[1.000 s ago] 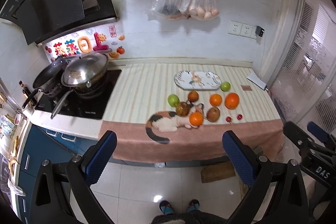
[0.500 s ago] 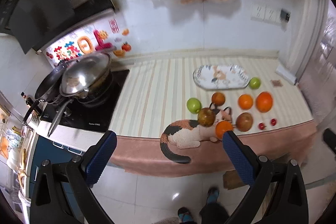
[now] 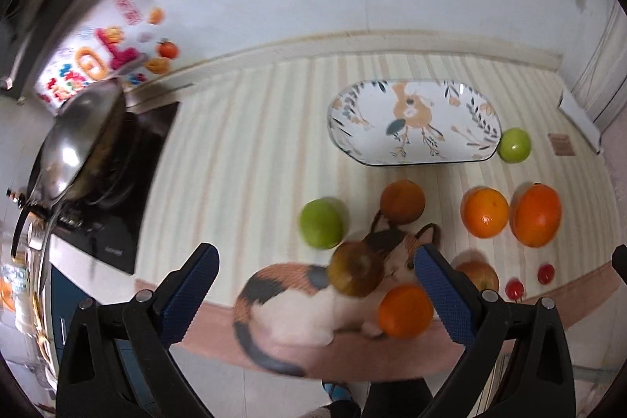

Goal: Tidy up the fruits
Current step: 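Grasp an orange with the left tool while the right tool grasps the large orange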

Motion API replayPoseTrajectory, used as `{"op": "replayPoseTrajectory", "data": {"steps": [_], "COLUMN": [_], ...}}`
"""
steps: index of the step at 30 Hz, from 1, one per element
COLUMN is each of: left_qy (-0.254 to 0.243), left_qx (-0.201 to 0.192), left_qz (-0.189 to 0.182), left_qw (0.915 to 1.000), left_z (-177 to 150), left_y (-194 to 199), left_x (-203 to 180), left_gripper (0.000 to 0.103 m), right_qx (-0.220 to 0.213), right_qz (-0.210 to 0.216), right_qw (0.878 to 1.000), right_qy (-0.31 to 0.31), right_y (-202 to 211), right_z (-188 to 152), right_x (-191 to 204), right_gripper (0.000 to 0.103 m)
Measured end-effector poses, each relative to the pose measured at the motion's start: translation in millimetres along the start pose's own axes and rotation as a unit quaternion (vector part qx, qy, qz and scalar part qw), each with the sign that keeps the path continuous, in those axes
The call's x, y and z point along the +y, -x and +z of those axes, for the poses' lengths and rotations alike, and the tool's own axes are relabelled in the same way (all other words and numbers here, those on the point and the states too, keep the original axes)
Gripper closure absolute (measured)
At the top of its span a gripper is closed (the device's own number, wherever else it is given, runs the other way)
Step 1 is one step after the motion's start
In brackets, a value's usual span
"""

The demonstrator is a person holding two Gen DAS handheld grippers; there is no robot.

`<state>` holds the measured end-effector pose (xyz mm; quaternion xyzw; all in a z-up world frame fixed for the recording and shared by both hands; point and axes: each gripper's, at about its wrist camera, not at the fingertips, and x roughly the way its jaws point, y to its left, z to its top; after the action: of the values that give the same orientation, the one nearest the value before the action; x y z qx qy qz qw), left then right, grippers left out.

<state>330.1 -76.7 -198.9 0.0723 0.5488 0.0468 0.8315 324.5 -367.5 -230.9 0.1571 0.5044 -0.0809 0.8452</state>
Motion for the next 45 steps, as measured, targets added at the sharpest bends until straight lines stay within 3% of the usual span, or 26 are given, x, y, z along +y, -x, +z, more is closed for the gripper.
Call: {"op": "replayPoseTrajectory", "data": {"steps": [7, 11, 23, 29, 34, 38, 41, 43, 45], "left_qy": [-0.016, -0.009, 0.012, 0.018, 0.01, 0.007, 0.005, 0.003, 0.002], "left_qx": [0.064, 0.111, 0.205, 0.218, 0.213, 0.212, 0.211, 0.209, 0.209], "left_qz": [-0.015, -0.039, -0.085, -0.09, -0.08, -0.078, -0.08, -0.081, -0.081], "left_qw": [0.9977, 0.993, 0.975, 0.9716, 0.9736, 0.9741, 0.9741, 0.9745, 0.9746], "left_z": [36.9, 49.7, 53.0, 49.6, 49.1, 48.6, 51.9, 52.2, 54.5], "left_y": [-65.3, -99.2, -166.3, -182.4, -193.6, -193.1, -192.4, -192.8, -190.9], "left_x": [-37.6, -48.0, -73.3, -81.5, -90.7, -92.5, -90.8, -89.7, -85.6], "left_gripper": [0.003, 0.012, 0.022, 0.024, 0.033, 0.047, 0.049, 0.049, 0.049], "right_qx": [0.063, 0.101, 0.169, 0.189, 0.208, 0.22, 0.234, 0.241, 0.244], "right_qz": [-0.012, -0.006, 0.025, 0.029, 0.035, 0.034, 0.034, 0.034, 0.031], "right_qw": [0.998, 0.995, 0.985, 0.981, 0.976, 0.974, 0.971, 0.969, 0.969], "right_qy": [-0.011, -0.022, -0.04, -0.041, -0.044, -0.04, -0.036, -0.031, -0.026], "right_y": [-81.8, -118.1, -167.5, -184.8, -196.6, -203.1, -210.2, -214.5, -217.2], "right_z": [30.3, 36.7, 40.2, 43.3, 45.7, 44.6, 42.2, 39.4, 36.8], "right_x": [-20.2, -29.1, -29.5, -24.1, -18.4, -13.1, -8.6, -4.4, -1.4], "right_gripper": [0.0, 0.0, 0.0, 0.0, 0.0, 0.002, 0.008, 0.019, 0.02]}}
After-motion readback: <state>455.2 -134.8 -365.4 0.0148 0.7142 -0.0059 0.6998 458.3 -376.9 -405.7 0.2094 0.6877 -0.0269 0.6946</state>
